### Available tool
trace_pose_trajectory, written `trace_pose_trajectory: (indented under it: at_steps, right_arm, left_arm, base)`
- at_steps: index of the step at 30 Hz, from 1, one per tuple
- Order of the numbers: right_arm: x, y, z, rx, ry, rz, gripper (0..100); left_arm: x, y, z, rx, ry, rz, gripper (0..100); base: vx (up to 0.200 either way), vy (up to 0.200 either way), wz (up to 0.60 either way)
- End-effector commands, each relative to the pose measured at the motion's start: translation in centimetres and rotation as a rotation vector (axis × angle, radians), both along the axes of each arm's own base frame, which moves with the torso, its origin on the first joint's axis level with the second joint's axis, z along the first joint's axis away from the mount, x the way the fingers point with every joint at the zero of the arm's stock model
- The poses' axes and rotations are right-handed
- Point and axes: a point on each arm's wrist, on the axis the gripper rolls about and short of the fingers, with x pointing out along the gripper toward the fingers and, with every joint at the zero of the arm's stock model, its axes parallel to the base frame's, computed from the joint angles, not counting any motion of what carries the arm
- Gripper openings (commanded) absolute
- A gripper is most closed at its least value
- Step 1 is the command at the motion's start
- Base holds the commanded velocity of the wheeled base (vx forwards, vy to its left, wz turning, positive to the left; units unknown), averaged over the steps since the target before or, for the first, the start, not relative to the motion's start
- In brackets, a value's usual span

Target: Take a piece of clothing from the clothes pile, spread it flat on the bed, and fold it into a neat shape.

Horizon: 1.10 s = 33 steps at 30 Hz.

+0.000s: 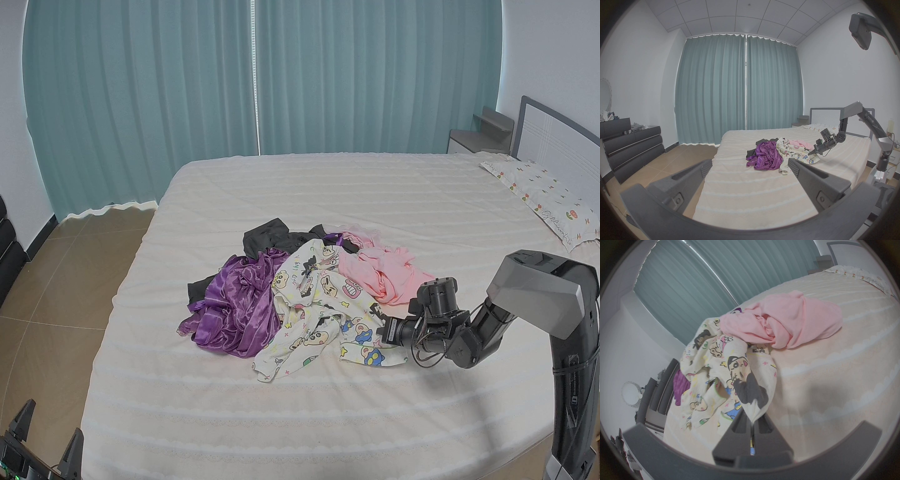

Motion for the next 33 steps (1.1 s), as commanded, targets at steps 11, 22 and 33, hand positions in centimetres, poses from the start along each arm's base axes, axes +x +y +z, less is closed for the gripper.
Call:
trace_pose_trajectory:
  at_steps: [11,22,33]
  right_arm:
    - [-9.9,-2.9,5.8,0.225,-0.292,0.227,0]
    - [-13.1,-3.9,12.7,0.376,-0.427,0.265,0]
    - [-16.3,-2.8,19.0,0.499,-0.635,0.374,0]
  left_arm:
    - [0.0,0.0,-0.5,0.003,0.001,0.001,100]
    - [0.0,0.0,-0.5,0.041,-0.004,-0.001,100]
    - [0.0,0.0,-0.5,0.069,-0.006,0.01,100]
  base:
    - [0.0,0.0,0.0]
    - [0.0,0.0,0.0]
    - [0.0,0.0,0.0]
